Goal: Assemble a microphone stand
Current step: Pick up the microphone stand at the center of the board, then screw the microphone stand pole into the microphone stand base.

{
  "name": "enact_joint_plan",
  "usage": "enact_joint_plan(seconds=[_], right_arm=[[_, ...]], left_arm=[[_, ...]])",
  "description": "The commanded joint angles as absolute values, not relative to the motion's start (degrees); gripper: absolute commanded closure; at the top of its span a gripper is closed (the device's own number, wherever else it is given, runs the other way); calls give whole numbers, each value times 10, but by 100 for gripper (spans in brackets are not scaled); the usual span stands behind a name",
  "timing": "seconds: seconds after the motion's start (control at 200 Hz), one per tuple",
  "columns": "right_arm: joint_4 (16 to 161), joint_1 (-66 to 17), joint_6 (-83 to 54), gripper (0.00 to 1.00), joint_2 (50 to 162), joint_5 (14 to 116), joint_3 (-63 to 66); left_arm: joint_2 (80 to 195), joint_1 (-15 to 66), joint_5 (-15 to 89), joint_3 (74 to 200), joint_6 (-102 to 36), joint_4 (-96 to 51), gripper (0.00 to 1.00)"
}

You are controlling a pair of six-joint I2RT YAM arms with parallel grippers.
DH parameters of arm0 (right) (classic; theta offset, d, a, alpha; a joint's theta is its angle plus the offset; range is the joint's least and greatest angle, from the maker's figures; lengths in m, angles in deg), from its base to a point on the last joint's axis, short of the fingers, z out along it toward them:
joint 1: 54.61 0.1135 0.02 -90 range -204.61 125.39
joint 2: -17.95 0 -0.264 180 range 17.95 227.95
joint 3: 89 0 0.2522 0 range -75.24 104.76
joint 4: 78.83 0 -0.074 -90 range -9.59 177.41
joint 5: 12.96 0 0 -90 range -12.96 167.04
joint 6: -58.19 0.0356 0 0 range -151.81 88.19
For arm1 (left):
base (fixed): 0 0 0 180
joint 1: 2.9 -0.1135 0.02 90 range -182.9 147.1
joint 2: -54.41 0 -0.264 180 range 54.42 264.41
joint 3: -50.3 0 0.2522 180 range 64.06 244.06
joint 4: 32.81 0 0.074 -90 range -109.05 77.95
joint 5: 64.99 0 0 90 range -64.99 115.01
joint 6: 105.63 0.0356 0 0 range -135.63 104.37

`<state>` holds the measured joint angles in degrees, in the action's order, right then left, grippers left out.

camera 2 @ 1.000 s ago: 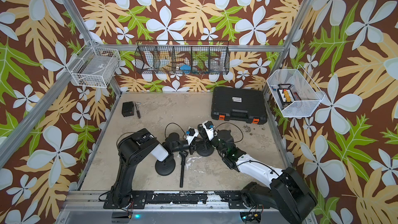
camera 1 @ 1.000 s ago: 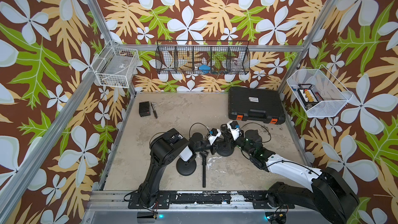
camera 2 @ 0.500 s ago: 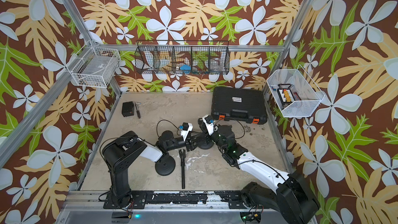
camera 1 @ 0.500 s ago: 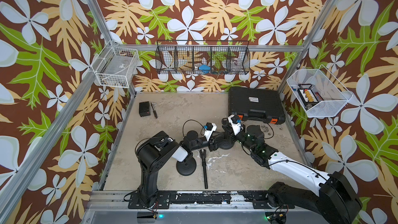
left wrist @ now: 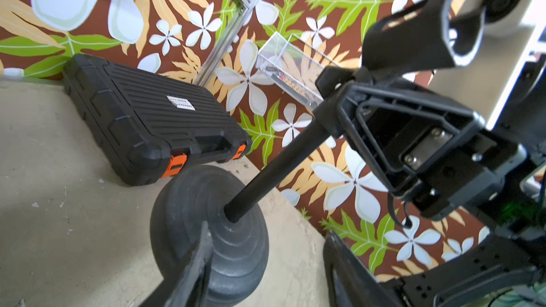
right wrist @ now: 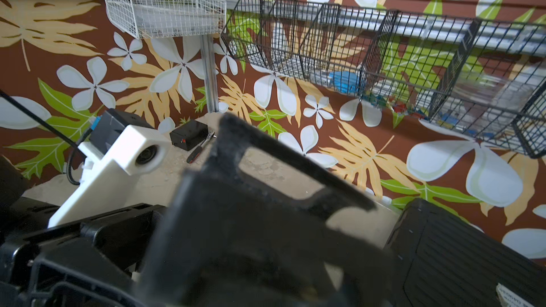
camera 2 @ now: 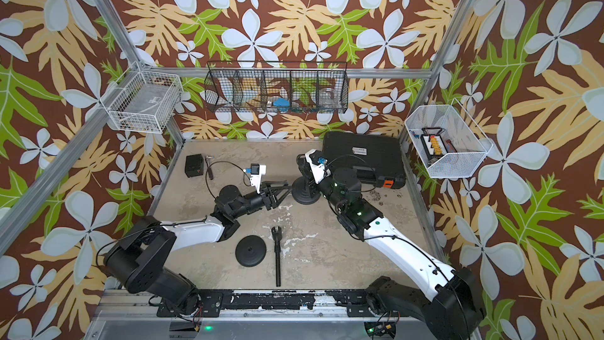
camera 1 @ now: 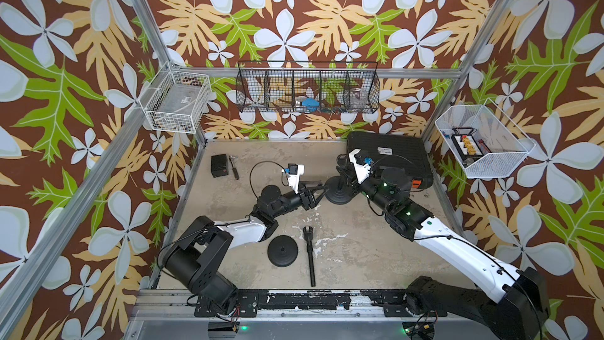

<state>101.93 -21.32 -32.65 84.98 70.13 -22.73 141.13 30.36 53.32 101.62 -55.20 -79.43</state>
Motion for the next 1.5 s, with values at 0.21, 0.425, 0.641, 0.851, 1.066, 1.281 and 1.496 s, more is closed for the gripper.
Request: enact_joint_plan(seconds=[0.21, 0.425, 0.641, 0.851, 1.066, 1.281, 1.496], right_arm=[[1033, -213, -311, 99, 881, 647, -157], [1055, -213, -301, 99, 893, 591, -146], [1070, -213, -299, 98, 894, 556, -144], [1079, -212, -300, 98, 888, 521, -145], [1084, -212, -295, 98, 890, 485, -136], [1098, -213, -284, 98, 893, 468, -138], [1125, -212, -273, 99, 894, 457, -146]], left_arm=[[1312, 229, 560, 1033, -656, -577, 32], [1262, 200, 554, 998, -676, -595, 23], [1264, 200, 581, 986, -722, -599, 24], [1287, 200, 625, 985, -757, -627, 25], [1310, 201, 665, 986, -794, -669, 30], [1319, 213, 679, 994, -801, -682, 38], [1326, 219, 675, 987, -820, -707, 54]])
